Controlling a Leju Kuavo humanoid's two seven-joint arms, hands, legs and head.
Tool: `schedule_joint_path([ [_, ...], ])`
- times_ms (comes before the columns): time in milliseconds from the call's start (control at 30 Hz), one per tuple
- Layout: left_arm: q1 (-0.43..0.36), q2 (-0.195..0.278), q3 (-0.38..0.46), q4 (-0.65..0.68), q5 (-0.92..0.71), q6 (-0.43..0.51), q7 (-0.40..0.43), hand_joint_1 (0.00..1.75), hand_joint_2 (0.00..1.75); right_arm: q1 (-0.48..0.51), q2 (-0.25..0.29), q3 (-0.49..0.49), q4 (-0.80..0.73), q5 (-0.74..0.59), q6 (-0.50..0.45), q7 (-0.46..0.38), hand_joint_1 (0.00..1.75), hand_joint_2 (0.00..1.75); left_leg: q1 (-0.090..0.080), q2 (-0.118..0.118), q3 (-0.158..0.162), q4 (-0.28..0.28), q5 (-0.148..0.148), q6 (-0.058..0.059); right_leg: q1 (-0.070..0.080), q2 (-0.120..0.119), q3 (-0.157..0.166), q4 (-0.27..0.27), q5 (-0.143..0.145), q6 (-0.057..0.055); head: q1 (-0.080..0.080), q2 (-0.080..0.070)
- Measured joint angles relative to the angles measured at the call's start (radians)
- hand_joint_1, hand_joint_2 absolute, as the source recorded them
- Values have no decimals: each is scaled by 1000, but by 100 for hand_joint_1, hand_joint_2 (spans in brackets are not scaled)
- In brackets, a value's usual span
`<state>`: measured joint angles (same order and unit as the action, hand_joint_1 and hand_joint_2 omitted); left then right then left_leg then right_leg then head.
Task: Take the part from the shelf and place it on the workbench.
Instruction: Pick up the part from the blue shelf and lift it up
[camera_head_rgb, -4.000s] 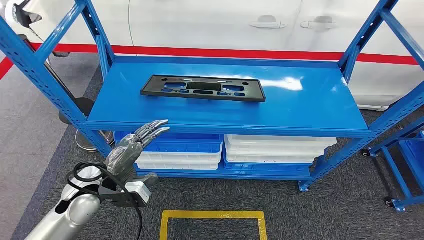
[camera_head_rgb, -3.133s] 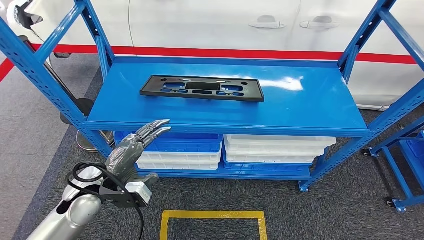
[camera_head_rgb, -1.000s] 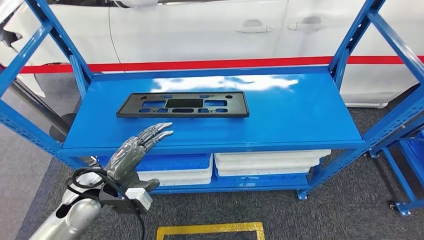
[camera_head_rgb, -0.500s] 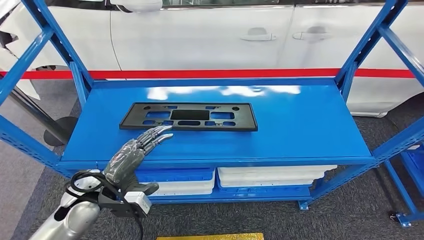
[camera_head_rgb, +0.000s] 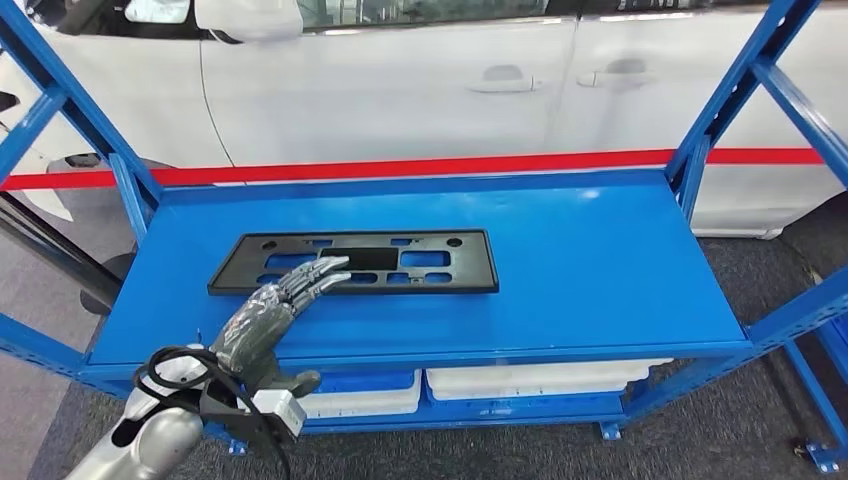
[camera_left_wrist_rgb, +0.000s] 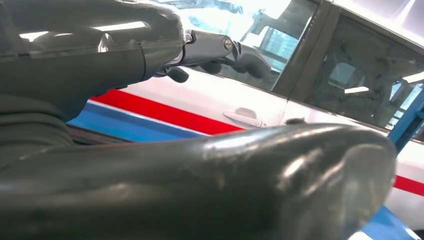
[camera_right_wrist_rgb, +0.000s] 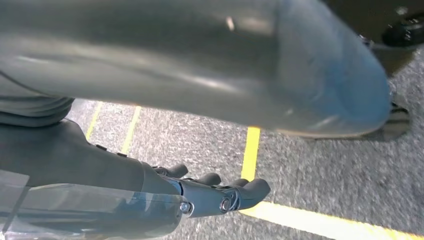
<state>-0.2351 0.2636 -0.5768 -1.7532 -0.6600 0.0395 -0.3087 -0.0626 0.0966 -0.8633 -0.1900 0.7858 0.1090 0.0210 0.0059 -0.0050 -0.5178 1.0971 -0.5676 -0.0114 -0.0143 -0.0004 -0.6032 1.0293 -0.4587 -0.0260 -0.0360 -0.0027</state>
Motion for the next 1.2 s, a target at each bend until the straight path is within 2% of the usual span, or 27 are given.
schedule_joint_path([
  [67,2,0,0,0,-1,0,0,0,0,-1,0,0,0,0,0,0,0,0,3,0,-79,124,-44,-6,2,1,9,0,-10,-6,0,0],
  [100,4,0,0,0,-1,0,0,0,0,-1,0,0,0,0,0,0,0,0,3,0,-116,171,-54,-8,4,2,15,0,-16,-7,0,0],
  [133,5,0,0,0,-1,0,0,0,0,-1,0,0,0,0,0,0,0,0,4,0,-138,186,-44,-7,5,3,23,0,-23,-7,0,0],
  [167,6,0,0,0,-1,0,1,0,0,-1,0,0,0,0,0,0,0,0,4,0,-143,165,-13,-5,6,4,33,0,-31,-7,0,0],
  [233,6,0,0,0,-2,0,1,0,0,0,0,0,0,1,0,0,0,0,2,0,-115,54,80,8,7,5,55,-1,-46,-4,0,0],
  [267,6,0,0,0,-3,0,2,0,0,0,1,0,1,1,0,0,0,0,-3,1,-104,2,110,15,7,5,62,-2,-51,-1,0,0],
  [300,6,0,0,0,-5,1,4,0,0,-1,2,0,1,2,0,1,0,0,-7,2,-96,-34,126,21,6,5,63,-3,-54,3,0,0],
  [367,5,0,0,0,-10,2,7,0,0,-3,4,-1,1,3,0,1,0,0,-15,1,-96,-61,127,29,4,5,60,-8,-55,15,0,0],
  [400,5,0,1,0,-12,2,8,0,0,-4,4,-1,1,3,0,2,0,0,-13,0,-90,-72,132,33,5,5,61,-12,-57,21,0,0],
  [467,4,0,1,-1,-13,3,8,0,0,-3,2,-2,0,4,0,2,0,0,-9,-1,-76,-91,139,23,9,3,72,-24,-45,20,0,0],
  [533,3,0,0,-2,-15,4,10,0,0,-5,0,-4,0,5,0,3,0,0,-8,-2,-63,-103,140,13,11,3,83,-32,-35,12,1,0],
  [633,3,0,0,-2,-17,3,12,0,0,-8,0,-7,0,8,1,2,0,0,-11,-2,-60,-101,132,25,9,3,96,-46,-47,13,0,0],
  [733,3,0,0,-2,-17,4,12,0,0,-7,0,-8,0,12,1,2,0,0,-14,-2,-61,-99,130,30,6,2,100,-52,-52,16,0,0],
  [1067,2,0,0,-2,-17,4,12,0,0,-7,0,-9,0,17,1,1,0,0,-16,-1,-60,-97,130,34,4,2,100,-54,-49,31,0,0],
  [1200,2,0,0,-2,-17,4,12,0,0,-6,0,-9,0,17,1,1,0,0,-15,-1,-60,-97,131,34,5,2,100,-53,-49,31,0,0],
])
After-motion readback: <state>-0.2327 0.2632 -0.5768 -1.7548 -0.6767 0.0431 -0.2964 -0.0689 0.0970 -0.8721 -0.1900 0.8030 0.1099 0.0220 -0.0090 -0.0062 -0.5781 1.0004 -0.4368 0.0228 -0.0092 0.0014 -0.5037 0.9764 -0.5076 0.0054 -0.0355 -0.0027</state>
